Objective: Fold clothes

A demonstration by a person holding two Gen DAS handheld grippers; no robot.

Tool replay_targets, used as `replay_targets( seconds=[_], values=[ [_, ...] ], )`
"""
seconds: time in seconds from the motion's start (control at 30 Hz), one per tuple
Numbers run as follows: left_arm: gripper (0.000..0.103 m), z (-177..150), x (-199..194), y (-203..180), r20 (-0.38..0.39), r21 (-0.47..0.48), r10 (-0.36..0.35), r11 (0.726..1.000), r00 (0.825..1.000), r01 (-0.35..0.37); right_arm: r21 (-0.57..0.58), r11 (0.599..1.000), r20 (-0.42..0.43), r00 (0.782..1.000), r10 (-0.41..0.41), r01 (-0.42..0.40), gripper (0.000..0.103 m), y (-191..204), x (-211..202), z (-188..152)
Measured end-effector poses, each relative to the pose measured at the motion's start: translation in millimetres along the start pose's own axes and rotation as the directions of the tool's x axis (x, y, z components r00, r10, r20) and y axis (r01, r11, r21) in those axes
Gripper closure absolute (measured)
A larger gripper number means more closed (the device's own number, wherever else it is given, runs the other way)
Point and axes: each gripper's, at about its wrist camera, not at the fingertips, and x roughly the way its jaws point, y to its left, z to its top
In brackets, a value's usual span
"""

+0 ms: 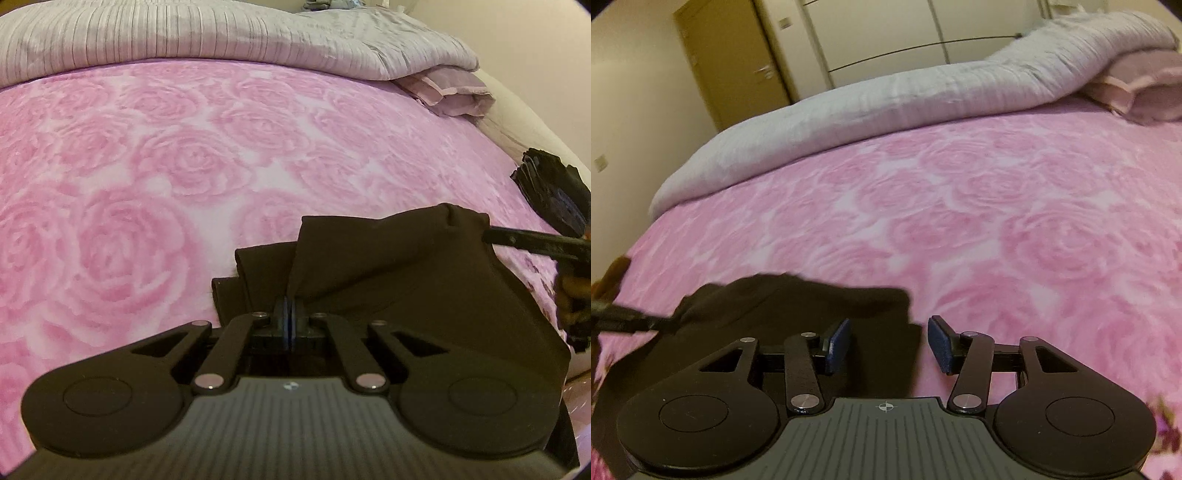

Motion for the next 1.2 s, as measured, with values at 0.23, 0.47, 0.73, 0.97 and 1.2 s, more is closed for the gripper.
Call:
replay_targets(
  seconds=[0.23, 0.47, 0.73, 0.97, 1.2],
  values=[
    [0.103, -8, -19, -7, 0.063, 0.018, 0.047, 0.999, 0.997, -0.048, -0.040, 0.999, -0.053, 0.999, 0.007, -0.009, 0.100, 3, 19, 11],
    [0.102, -9, -8, -9, 0.023, 0.026, 0.075, 0.997, 0.997, -0.076, -0.096, 0.995, -0.082, 0.996, -0.020, 0.013, 0.098, 10, 28, 16],
    [0.097, -33, -75, -39, 0.106, 0.148, 0.201, 0.965, 0.974, -0.216, -0.154, 0.985, -0.038, 0.996, -0.087, 0.080, 0.088, 31, -32, 2],
    [0.093, -76, -79, -63, 0.042, 0.241, 0.140, 0.959, 0.989, -0.146, -0.195, 0.978, -0.080, 0.995, 0.062, -0.076, 0.066, 71, -69, -53],
    [0.094, -92, -71, -66, 0.003, 0.216, 0.116, 0.970, 0.993, -0.114, -0.217, 0.975, -0.091, 0.996, 0.018, -0.037, 0.065, 83, -72, -80]
  ],
)
